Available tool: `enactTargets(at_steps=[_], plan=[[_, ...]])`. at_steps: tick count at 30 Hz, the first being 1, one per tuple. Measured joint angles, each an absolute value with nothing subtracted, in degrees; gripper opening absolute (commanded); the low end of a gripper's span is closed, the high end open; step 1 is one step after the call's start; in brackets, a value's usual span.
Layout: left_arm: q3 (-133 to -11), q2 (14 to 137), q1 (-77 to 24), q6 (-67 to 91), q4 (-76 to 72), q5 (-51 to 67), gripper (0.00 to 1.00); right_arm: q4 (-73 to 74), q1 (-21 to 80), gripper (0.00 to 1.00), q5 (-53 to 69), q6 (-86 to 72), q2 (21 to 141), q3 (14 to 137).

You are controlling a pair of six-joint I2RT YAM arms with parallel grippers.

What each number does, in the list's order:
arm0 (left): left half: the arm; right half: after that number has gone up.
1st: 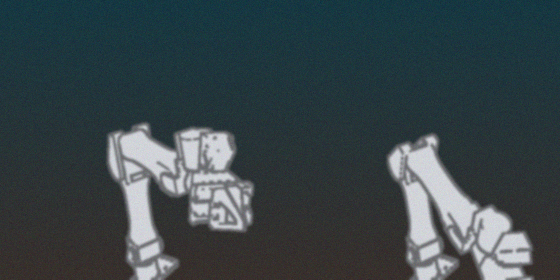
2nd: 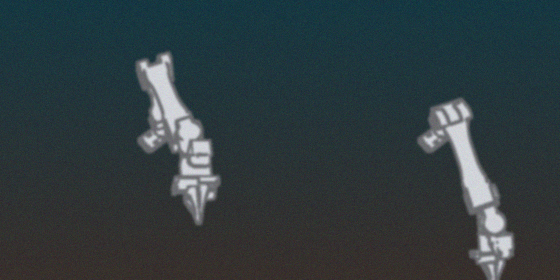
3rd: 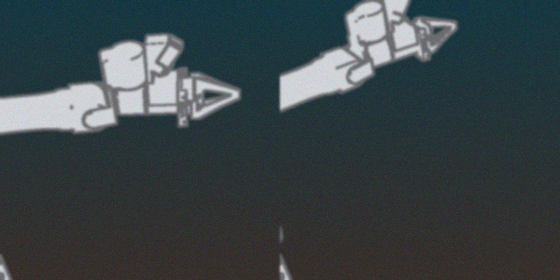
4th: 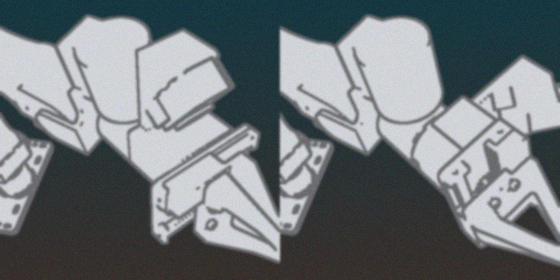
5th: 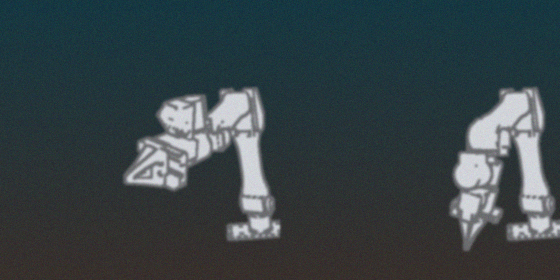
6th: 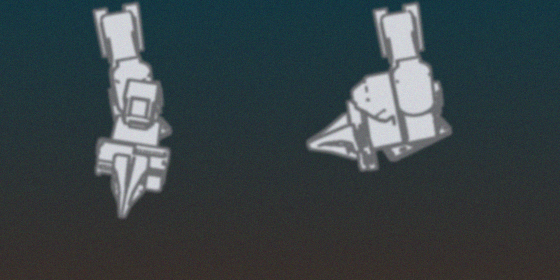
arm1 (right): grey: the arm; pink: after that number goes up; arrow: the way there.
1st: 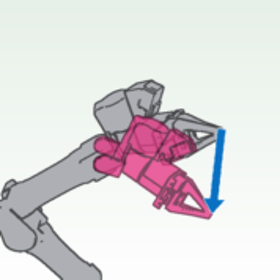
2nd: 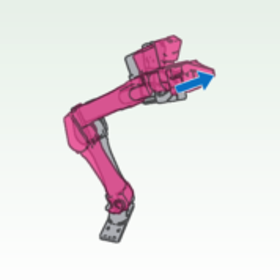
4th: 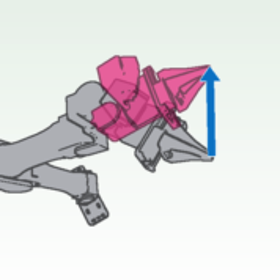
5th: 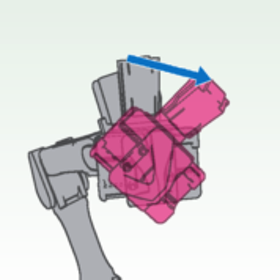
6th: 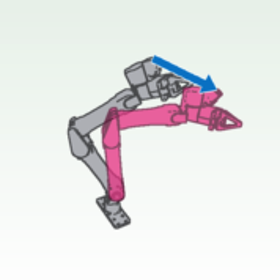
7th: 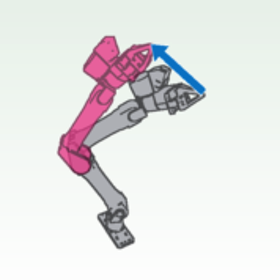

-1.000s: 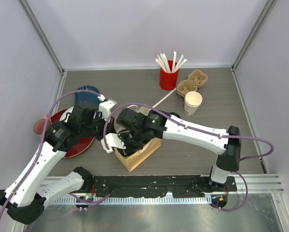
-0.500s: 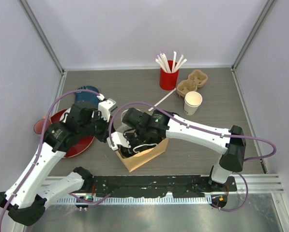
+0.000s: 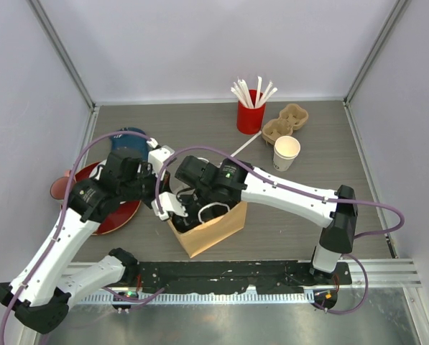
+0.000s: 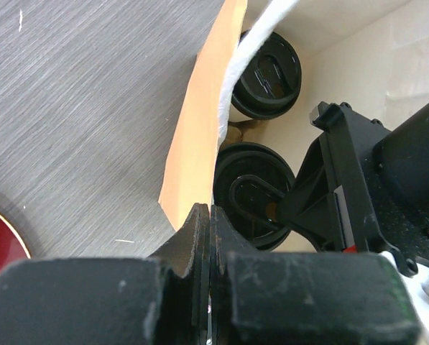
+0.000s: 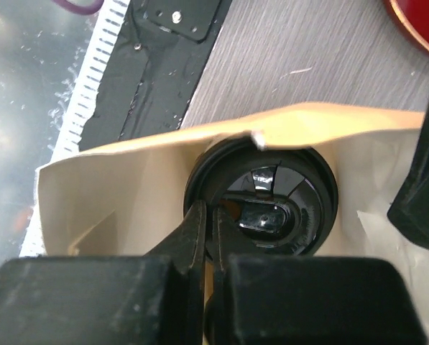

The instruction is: Pack the takeout coffee

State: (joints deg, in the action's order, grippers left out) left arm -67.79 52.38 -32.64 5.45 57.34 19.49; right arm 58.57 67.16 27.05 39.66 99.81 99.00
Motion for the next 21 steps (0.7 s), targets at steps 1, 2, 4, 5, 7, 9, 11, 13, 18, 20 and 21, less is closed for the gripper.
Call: enactTargets(at_steps=[1,2,4,5,7,9,11,13,18,20,21], plan=[[-67.79,52.36,-32.62,5.48,57.41,19.40,0.00,57.89,67.16,0.01,26.68,40.07,99.79,98.67],[-67.79,52.36,-32.56,5.48,57.36,19.20,0.00,57.14,67.16,0.01,26.30,40.51,99.72,98.26],[-67.79,52.38,-32.47,5.48,57.45,18.68,0.00,55.68,67.16,0.01,25.93,41.30,99.68,97.36],[-67.79,52.36,-32.45,5.45,57.47,18.37,0.00,54.89,67.16,0.01,25.82,41.69,99.55,96.79],[-67.79,52.40,-32.45,5.52,57.36,17.93,0.00,53.65,67.16,0.01,25.71,41.95,99.35,95.92],[-67.77,52.42,-32.47,5.45,57.52,17.50,0.00,52.03,67.16,0.01,25.69,41.95,99.11,94.74],[-67.77,52.42,-32.47,5.37,57.60,17.04,0.00,50.52,67.16,0.01,25.69,41.82,98.72,93.41],[-67.77,52.51,-32.49,5.30,57.67,16.82,0.00,48.99,67.16,0.01,25.76,41.67,98.15,92.05],[-67.77,52.62,-32.51,5.52,57.10,16.73,0.00,47.07,67.33,0.01,24.88,40.73,96.16,89.69],[-67.77,52.64,-32.51,5.65,56.55,17.08,0.00,46.96,67.44,0.01,24.40,40.12,95.66,89.38],[-67.77,52.73,-32.51,5.72,56.29,17.12,0.00,46.81,67.44,0.01,24.21,39.86,95.42,89.17]])
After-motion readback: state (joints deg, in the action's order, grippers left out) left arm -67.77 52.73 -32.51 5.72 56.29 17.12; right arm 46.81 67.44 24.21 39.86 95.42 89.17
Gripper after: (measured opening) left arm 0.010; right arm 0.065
